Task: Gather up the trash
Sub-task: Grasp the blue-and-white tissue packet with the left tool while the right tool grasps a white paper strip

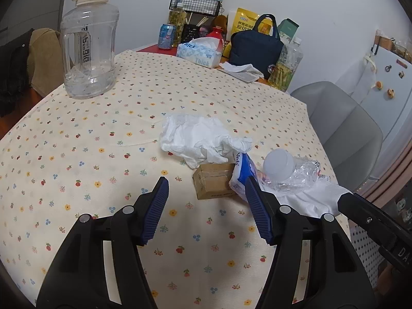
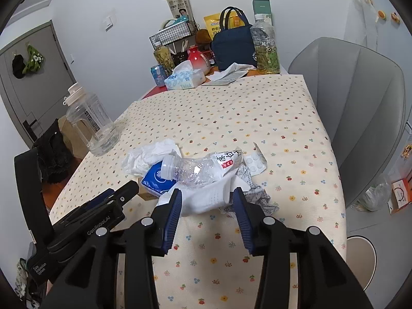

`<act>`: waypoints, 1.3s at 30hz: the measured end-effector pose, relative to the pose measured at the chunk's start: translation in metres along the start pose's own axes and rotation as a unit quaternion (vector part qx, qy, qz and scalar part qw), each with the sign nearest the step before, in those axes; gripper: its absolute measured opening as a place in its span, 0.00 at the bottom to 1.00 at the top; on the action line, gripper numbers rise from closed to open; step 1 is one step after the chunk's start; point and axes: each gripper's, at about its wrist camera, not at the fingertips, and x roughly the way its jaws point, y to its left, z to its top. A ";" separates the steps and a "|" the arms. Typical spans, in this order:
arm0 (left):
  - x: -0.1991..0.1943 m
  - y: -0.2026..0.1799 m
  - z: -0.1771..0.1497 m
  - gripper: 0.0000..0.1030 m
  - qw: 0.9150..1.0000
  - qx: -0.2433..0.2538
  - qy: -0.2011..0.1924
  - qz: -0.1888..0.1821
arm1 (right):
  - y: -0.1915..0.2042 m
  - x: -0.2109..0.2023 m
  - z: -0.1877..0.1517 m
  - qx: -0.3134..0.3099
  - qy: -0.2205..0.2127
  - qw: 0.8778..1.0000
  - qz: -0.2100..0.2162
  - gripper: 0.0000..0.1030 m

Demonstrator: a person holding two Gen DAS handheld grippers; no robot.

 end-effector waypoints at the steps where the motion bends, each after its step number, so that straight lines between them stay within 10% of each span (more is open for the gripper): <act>1: 0.001 0.000 0.000 0.60 1.000 0.001 0.000 0.000 | 0.001 0.001 0.000 -0.002 0.002 1.000 0.001 0.35; 6: 0.005 -0.006 0.001 0.54 1.000 0.005 0.008 -0.007 | 0.004 0.000 -0.002 -0.016 0.006 1.000 0.011 0.09; 23: 0.032 -0.042 0.002 0.44 0.999 0.019 0.023 -0.028 | -0.018 -0.022 -0.012 -0.006 0.001 1.000 -0.008 0.08; 28: 0.035 -0.040 0.002 0.18 0.999 0.019 0.028 -0.018 | -0.024 -0.021 -0.015 0.002 0.000 1.000 -0.003 0.08; 39: -0.008 -0.027 0.013 0.14 1.000 0.011 -0.015 -0.003 | -0.010 -0.039 -0.011 -0.005 -0.020 1.000 0.014 0.08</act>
